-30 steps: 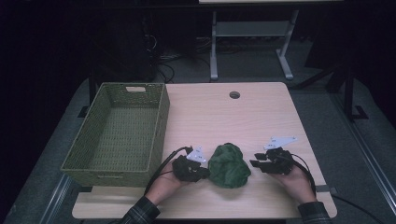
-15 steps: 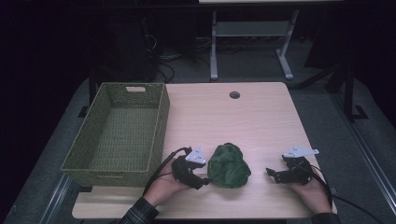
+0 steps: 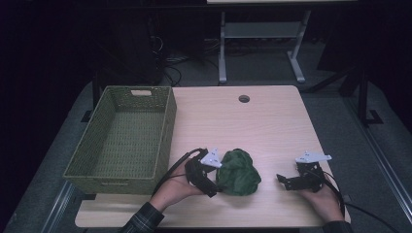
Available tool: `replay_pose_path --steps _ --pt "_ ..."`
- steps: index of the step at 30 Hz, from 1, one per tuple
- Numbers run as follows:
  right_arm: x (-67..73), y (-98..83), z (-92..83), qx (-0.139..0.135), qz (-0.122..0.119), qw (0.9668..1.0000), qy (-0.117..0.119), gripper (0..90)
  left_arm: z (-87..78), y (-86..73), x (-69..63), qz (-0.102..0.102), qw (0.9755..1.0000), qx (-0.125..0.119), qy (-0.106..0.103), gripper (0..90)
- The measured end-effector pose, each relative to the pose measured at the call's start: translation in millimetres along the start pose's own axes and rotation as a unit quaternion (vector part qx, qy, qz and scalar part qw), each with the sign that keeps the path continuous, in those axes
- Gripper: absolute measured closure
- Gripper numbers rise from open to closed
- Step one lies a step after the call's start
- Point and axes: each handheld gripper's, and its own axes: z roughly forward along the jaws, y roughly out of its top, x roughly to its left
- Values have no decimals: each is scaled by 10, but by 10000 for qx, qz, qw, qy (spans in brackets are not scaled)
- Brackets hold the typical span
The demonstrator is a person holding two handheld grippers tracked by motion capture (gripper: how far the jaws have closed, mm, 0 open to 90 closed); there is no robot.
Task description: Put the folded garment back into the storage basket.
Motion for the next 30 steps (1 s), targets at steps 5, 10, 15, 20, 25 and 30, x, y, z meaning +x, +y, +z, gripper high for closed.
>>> replay_pose_path --steps 5,10,15,20,25,30 --pt "1 1 1 -1 9 10000 -6 32 30 114 2 188 9998 -5 45 135" --pt "1 0 1 -2 11 10000 -9 33 125 178 11 219 9997 -71 -87 129" --pt "1 1 0 -2 12 10000 -8 33 223 174 47 351 9993 23 -159 129" --pt "1 0 0 -3 12 10000 -8 33 325 140 109 475 9986 157 -173 129" --pt "1 -1 -2 -3 7 10000 -12 36 457 61 131 375 9988 220 -228 128" --pt "3 -3 -4 -9 11 10000 -11 39 511 9 152 401 9985 261 -266 127"
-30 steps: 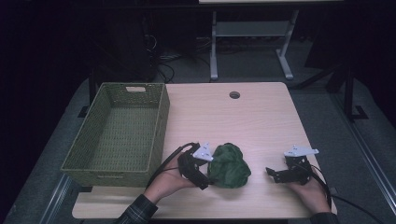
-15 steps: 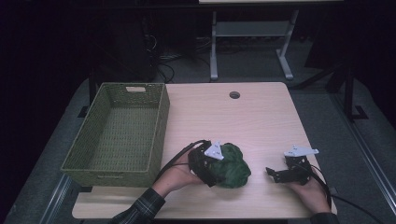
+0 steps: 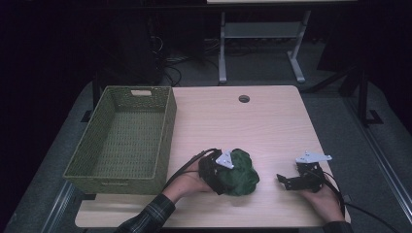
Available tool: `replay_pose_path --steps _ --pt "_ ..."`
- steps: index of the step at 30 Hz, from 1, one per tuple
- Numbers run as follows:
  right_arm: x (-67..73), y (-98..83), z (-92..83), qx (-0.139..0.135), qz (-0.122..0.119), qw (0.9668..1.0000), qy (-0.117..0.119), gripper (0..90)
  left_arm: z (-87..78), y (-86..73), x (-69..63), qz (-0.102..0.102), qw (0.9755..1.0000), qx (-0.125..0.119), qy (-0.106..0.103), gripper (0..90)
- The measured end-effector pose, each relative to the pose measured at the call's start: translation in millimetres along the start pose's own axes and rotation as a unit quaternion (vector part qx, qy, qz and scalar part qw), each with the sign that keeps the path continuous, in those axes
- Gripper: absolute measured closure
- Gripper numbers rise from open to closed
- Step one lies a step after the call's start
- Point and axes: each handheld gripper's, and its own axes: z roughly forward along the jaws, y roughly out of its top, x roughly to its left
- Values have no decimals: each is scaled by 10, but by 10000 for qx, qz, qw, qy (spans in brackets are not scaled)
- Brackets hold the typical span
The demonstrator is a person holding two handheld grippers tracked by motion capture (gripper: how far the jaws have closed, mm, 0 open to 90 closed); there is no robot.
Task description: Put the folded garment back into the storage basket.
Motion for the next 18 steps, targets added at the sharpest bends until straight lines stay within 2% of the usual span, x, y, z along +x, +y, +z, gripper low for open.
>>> replay_pose_path --steps 1,6,9,12,14,18 --pt "0 0 0 -1 -5 10000 1 40 4 -9 6 38 10000 19 -2 127" --pt "0 0 0 -3 -5 10000 3 40 53 -85 17 -62 9999 -150 -45 127" --pt "0 -1 0 -4 -8 10000 5 41 72 -103 3 15 9999 -155 -2 128" --pt "2 0 -1 -4 4 10000 8 41 83 -112 -3 9 9998 -203 2 137" --pt "2 0 0 -7 3 10000 10 41 87 -123 -7 -64 9997 -242 7 148" --pt "1 -1 -2 -3 -10 10000 11 43 67 -126 -12 10 9996 -279 -53 258"
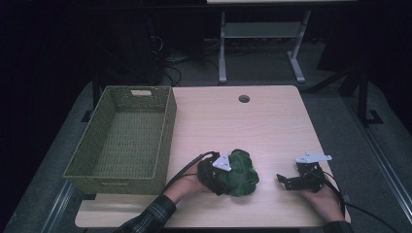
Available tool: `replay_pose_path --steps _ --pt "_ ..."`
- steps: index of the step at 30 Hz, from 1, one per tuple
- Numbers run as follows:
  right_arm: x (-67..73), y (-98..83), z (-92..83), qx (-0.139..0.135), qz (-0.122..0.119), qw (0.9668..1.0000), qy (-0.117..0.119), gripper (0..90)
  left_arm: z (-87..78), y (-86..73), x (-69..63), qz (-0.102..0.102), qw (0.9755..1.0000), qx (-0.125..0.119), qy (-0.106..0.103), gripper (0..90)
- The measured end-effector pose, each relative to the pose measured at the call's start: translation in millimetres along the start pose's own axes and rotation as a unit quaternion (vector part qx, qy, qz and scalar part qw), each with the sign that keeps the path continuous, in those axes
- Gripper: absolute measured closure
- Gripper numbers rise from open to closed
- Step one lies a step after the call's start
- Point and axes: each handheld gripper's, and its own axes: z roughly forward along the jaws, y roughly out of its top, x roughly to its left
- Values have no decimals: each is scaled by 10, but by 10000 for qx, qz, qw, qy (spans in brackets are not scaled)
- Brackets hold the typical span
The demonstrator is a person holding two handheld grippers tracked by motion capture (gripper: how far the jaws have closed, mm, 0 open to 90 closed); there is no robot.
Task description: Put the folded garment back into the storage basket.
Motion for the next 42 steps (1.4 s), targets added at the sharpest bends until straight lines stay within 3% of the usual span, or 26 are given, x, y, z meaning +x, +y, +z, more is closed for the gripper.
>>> replay_pose_path --steps 5,13,26,35,42 --pt "0 0 0 -4 -8 10000 2 45 -27 2 0 48 10000 -31 -64 481" --pt "1 0 0 -2 -5 10000 4 45 -46 34 5 7 9998 79 -166 691" --pt "2 1 0 -6 5 10000 7 44 -109 146 14 -191 9990 366 -146 716" --pt "2 1 0 -6 5 10000 8 44 -283 245 43 -371 9989 227 -145 711" --pt "3 1 0 -6 11 10000 7 44 -527 348 107 -470 9988 102 -54 708"
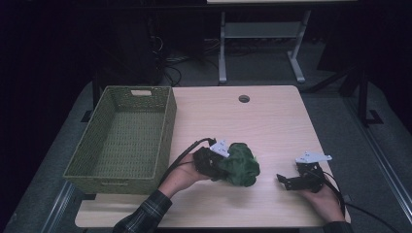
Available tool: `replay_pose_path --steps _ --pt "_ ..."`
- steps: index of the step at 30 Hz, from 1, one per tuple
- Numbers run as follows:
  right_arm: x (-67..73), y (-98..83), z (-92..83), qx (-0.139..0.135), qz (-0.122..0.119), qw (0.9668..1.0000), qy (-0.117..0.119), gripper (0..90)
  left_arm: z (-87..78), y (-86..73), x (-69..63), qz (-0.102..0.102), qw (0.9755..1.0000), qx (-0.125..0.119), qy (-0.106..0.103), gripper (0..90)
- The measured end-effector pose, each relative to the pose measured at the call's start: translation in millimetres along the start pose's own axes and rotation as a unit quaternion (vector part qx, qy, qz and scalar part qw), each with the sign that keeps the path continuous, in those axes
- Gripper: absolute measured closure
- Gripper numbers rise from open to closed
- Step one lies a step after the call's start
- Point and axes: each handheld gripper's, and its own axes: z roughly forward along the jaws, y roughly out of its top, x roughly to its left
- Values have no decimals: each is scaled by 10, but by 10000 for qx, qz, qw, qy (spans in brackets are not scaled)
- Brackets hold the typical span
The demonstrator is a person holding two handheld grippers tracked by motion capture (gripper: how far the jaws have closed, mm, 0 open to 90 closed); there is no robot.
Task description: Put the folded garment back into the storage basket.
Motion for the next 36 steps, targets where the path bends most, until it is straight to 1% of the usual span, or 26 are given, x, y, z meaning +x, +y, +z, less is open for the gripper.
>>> replay_pose_path --steps 2,3,4,5,7,9,10,11,13,16,17,18,23,25,27,31,33,35,36 --pt "-2 0 0 3 -11 10000 -4 44 -66 27 12 -60 10000 -13 3 707" --pt "-1 0 0 5 -10 10000 -3 44 -109 46 23 -58 10000 4 36 707" --pt "0 0 0 2 2 10000 -1 44 -164 68 29 -119 9999 6 75 706" --pt "-1 0 0 5 -5 10000 -3 44 -200 83 35 -126 9999 -2 100 706" --pt "0 0 0 1 1 10000 -1 44 -314 125 54 -184 9997 -44 170 706" --pt "0 0 0 -1 -1 10000 0 44 -404 156 71 -196 9995 -74 239 706" --pt "0 0 0 -1 0 10000 0 44 -463 173 80 -238 9992 -125 282 706" --pt "0 0 0 -1 1 10000 0 44 -520 186 93 -212 9992 -107 318 706" --pt "0 0 0 -1 1 10000 -2 44 -616 202 108 -292 9986 -198 403 705" --pt "0 0 0 -1 -1 10000 -1 44 -768 205 137 -297 9979 -300 489 703" --pt "-2 0 0 4 -12 10000 -2 44 -812 198 140 -357 9973 -374 529 702" --pt "-2 0 0 3 -11 10000 -4 44 -858 186 145 -414 9968 -396 562 702" --pt "0 0 0 1 -2 10000 0 44 -1067 101 213 -539 9949 -381 762 700" --pt "0 0 0 -1 2 10000 0 44 -1139 56 246 -671 9933 -456 826 699" --pt "0 0 0 -1 1 10000 0 44 -1217 1 287 -741 9923 -470 879 699" --pt "0 0 1 -3 0 10000 -1 44 -1364 -105 352 -883 9894 -547 1011 697" --pt "0 0 1 -2 -2 10000 0 44 -1443 -160 385 -925 9882 -552 1085 697" --pt "0 0 1 -2 -2 10000 0 44 -1519 -223 418 -1005 9864 -554 1177 696" --pt "0 0 1 -2 -2 10000 0 44 -1550 -253 434 -1050 9851 -562 1244 694"
